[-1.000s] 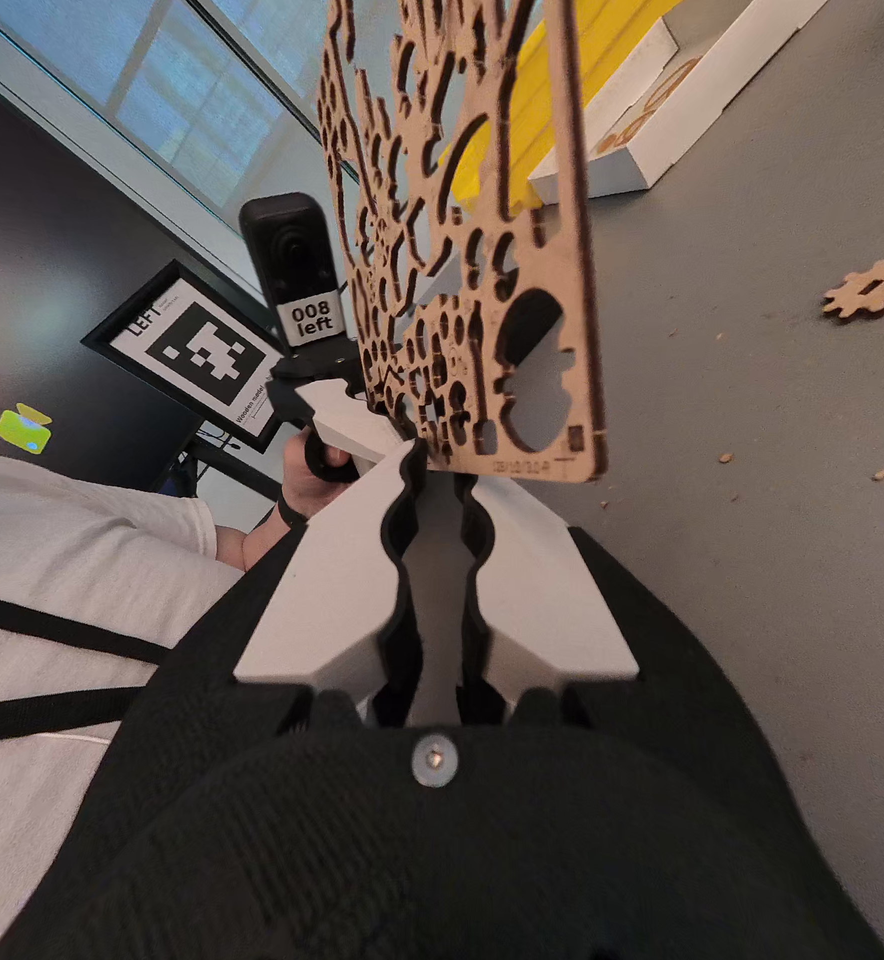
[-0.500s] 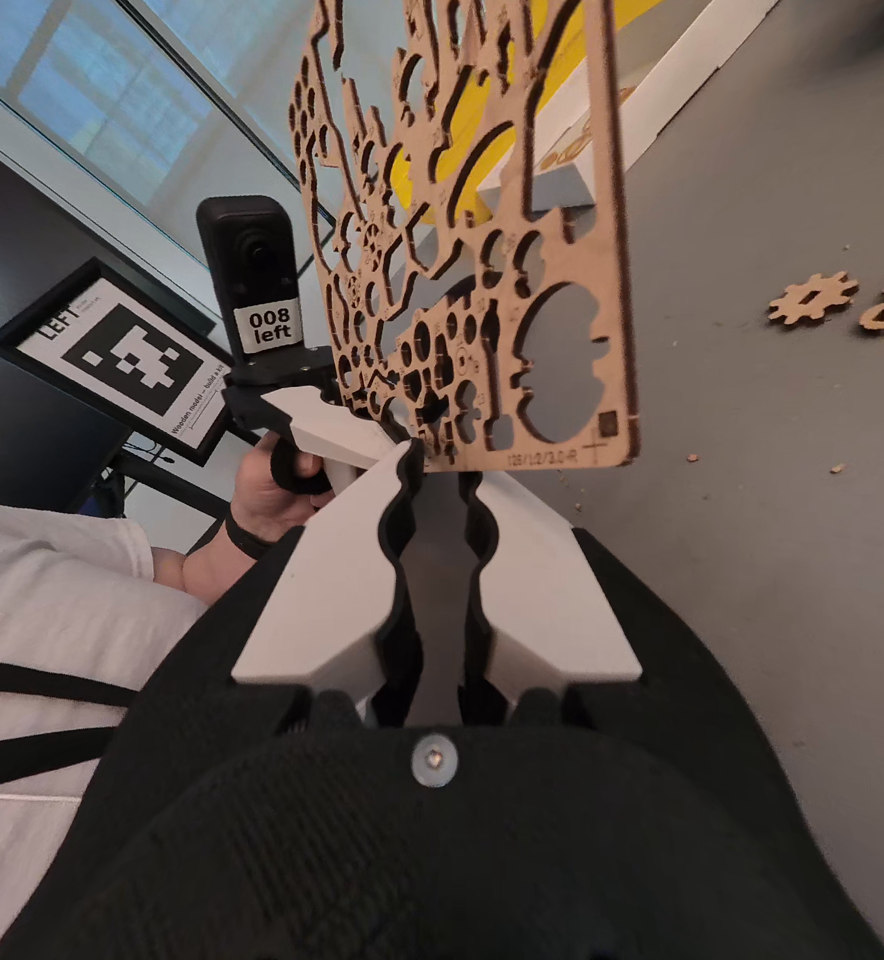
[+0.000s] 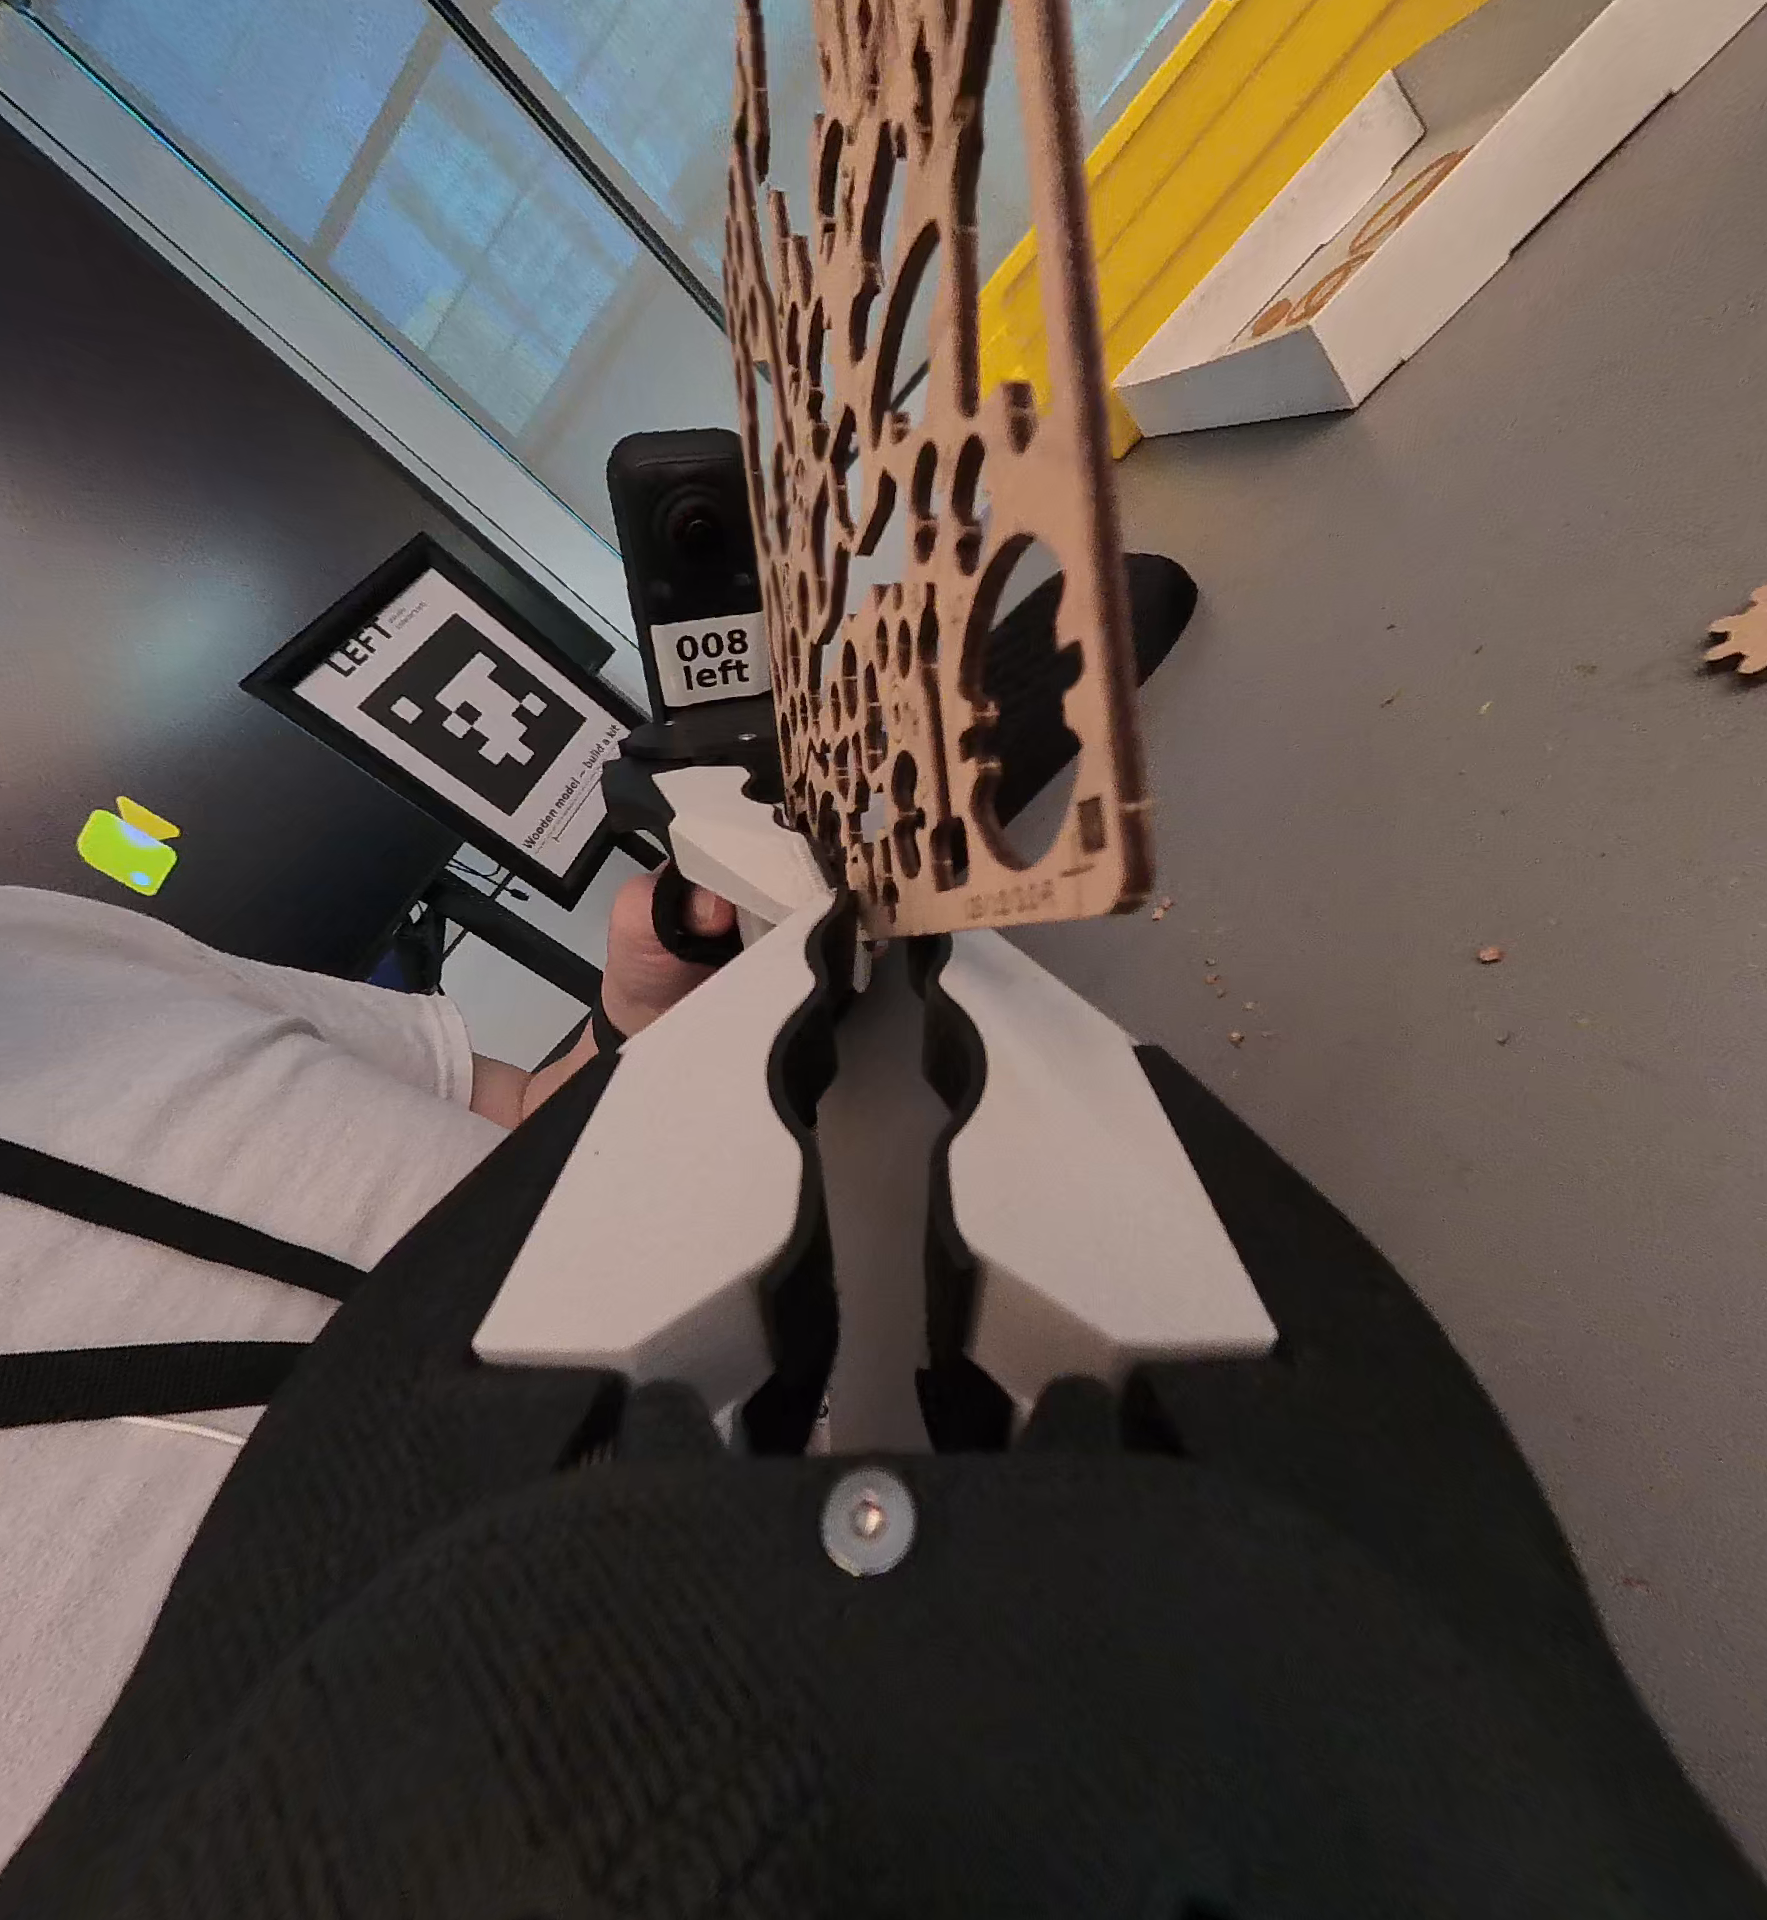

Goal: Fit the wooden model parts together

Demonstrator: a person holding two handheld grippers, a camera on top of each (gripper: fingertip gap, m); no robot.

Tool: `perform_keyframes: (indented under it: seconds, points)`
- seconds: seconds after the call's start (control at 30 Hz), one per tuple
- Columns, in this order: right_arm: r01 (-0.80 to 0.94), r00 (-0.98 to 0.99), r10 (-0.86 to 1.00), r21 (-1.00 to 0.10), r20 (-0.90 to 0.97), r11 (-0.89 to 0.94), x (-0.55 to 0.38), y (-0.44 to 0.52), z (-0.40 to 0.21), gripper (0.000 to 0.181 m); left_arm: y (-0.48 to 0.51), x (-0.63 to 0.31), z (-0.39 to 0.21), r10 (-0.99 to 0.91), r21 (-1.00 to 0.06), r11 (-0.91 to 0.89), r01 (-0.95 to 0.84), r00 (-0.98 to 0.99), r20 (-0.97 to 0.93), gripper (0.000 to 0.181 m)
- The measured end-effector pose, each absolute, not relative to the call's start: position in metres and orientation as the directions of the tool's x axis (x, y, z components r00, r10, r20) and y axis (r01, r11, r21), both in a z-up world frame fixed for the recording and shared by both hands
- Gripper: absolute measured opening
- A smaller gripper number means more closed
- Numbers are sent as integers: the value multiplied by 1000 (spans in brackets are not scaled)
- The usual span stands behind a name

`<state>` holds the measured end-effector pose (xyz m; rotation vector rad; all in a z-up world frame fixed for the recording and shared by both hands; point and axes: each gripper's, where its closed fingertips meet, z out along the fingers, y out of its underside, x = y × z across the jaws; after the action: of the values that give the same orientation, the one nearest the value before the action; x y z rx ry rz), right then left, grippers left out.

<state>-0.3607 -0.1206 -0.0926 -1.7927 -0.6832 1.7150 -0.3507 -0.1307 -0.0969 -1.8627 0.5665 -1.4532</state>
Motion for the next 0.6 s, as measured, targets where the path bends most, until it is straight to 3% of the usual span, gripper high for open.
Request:
perform_keyframes:
  seconds: [0.2,0.6]
  points:
    - [4,40,687,-688,-725,-726,-362,-122,-95,5,-132,-352,-100,-697,-738,-671,71,280,660,0]
    - [38,231,748,-763,-622,-645,-367,-114,-110,10,-124,-358,-112,-657,-737,-671,73,402,638,1]
